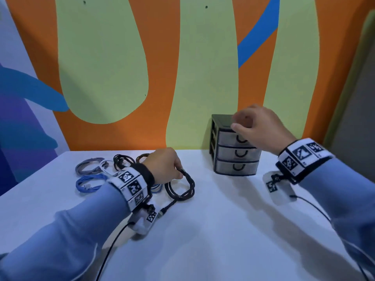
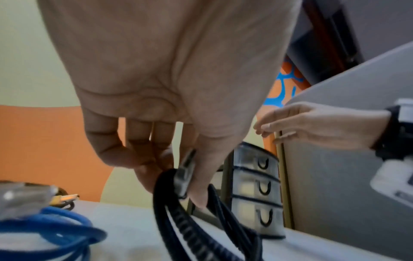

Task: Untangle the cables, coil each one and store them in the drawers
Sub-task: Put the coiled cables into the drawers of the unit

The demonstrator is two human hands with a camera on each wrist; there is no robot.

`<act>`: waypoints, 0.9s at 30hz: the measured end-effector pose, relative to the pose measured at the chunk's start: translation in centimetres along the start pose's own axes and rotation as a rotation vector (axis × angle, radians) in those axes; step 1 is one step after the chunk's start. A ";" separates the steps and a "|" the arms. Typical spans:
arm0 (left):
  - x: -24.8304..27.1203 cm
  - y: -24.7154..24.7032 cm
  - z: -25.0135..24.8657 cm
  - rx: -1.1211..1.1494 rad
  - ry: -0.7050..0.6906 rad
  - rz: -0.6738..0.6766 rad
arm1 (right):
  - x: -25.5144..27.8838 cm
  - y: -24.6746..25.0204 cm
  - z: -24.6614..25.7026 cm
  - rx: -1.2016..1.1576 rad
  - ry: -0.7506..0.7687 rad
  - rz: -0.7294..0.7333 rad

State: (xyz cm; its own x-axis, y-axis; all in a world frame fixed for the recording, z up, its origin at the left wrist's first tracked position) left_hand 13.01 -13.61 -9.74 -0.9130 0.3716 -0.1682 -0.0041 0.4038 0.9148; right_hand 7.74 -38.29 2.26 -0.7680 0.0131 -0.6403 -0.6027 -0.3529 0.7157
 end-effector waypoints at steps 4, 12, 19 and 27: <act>-0.5 -0.5 0.0 -0.118 0.043 0.067 | -0.1 -1.9 -4.0 0.140 -0.052 0.247; 1.3 1.9 -6.5 -0.078 -0.181 -0.111 | 1.2 -2.7 -2.6 0.265 0.009 0.366; 1.7 -1.0 -13.2 -0.216 -0.308 -0.061 | 1.6 -2.1 -0.5 0.236 0.068 0.343; 1.1 -1.4 -14.0 -0.320 -0.169 -0.113 | 1.7 -1.7 -0.1 0.164 0.080 0.317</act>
State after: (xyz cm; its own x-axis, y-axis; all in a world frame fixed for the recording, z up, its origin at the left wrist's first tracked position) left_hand 6.30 -25.45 -6.13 -0.8196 0.4829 -0.3083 -0.2523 0.1789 0.9510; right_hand 7.48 -37.71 -0.07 -0.9070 -0.1482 -0.3941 -0.3687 -0.1726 0.9134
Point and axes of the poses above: each hand's wrist, its own x-axis away from the middle knuckle, its own y-axis out of the back of the hand, z = x × y, the point moved 10 cm from there along -x, towards the middle knuckle, and after that the axes turned 4 degrees about -z, right-handed, at the moved point
